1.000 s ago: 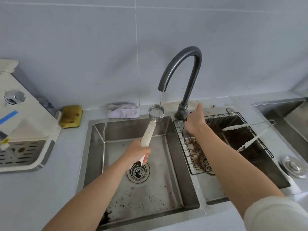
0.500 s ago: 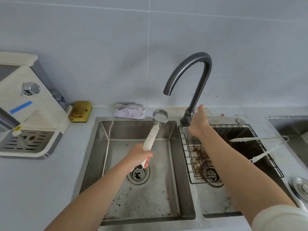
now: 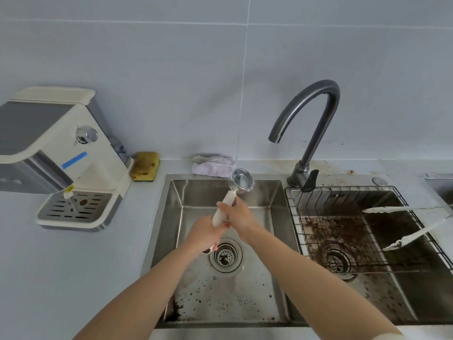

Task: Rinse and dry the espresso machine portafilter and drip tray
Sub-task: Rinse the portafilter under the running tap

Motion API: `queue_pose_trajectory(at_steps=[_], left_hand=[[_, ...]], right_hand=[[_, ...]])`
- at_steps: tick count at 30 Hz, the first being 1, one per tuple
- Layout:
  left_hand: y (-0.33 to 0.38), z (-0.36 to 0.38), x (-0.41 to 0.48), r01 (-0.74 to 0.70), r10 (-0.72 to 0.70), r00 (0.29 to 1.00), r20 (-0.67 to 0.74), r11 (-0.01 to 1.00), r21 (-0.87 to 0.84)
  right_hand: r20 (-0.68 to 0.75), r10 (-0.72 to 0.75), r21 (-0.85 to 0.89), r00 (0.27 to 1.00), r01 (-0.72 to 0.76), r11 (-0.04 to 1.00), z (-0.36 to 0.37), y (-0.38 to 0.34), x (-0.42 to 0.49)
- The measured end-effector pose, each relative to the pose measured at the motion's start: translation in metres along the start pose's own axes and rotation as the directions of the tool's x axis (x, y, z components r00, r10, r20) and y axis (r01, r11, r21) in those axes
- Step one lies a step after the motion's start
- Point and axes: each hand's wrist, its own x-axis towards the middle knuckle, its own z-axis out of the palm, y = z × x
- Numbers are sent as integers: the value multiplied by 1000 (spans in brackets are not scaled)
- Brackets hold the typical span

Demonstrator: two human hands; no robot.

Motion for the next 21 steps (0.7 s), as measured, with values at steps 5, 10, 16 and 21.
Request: queue_pose_trajectory(at_steps=[5, 10, 16, 21], left_hand=[[-10, -21, -7, -14, 36, 995, -95, 976, 216], [-14, -39, -14, -34, 69, 990, -126, 963, 267], [-13, -60, -15, -23, 50, 992, -118, 976, 218], [-9, -62, -16, -30, 110, 973, -201, 930, 366]], right_hand=[[-16, -7, 0, 1000, 7, 1000, 29, -5, -5], [63, 9, 116, 998, -17, 993, 43, -12, -7], [268, -28, 426, 963, -93, 900, 52, -28, -14], [326, -47, 600, 944, -169, 782, 56, -38, -18]])
